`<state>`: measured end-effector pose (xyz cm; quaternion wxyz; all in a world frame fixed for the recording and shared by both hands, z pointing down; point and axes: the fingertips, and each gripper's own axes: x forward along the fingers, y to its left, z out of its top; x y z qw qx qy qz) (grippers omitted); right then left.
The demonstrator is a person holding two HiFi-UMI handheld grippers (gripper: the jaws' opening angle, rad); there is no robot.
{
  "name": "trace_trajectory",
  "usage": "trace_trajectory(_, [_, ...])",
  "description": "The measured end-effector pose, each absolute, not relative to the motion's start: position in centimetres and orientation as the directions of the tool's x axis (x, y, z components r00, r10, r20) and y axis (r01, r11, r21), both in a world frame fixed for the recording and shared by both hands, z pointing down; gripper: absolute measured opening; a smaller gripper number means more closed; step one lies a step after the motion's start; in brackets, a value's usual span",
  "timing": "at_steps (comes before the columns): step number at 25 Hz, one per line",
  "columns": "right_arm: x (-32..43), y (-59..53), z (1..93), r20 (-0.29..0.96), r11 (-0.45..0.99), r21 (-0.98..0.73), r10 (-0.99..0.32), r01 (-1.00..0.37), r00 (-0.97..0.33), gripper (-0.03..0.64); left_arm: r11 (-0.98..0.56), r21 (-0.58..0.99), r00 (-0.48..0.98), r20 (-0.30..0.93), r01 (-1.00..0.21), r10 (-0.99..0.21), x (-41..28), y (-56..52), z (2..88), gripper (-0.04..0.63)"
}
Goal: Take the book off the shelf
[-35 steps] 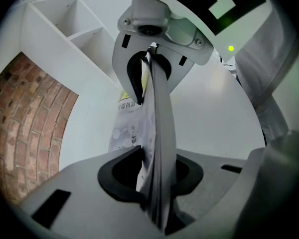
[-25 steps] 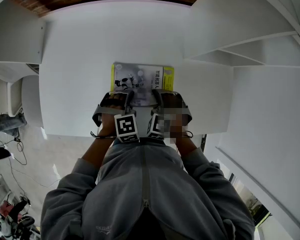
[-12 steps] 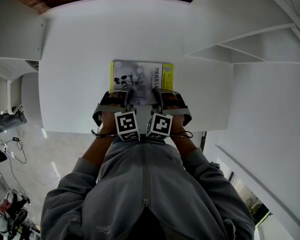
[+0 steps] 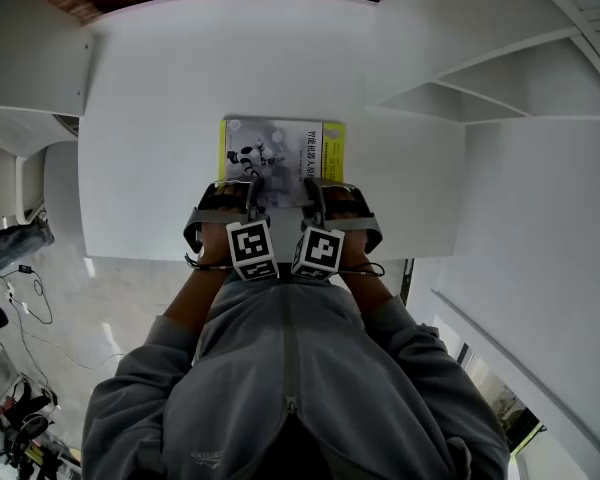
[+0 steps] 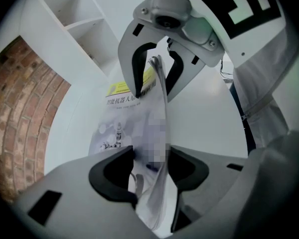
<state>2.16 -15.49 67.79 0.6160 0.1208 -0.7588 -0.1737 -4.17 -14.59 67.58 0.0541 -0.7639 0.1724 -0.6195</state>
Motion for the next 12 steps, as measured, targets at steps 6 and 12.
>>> trace_trajectory(6, [2.3, -14.7, 68.1, 0.897, 0.914, 0.403, -0.386, 0.041, -0.218, 0.190, -0.937, -0.278, 0.177, 0.932, -0.209, -0.316, -4.2, -14.0, 67.4, 0.198])
trace_trajectory(12, [2.5, -13.7, 68.2, 0.910, 0.926, 0.375, -0.359, 0.041, -0.206, 0.199, -0.948, -0.239, 0.193, 0.940, -0.212, -0.280, -4.3, -13.1, 67.4, 0.196])
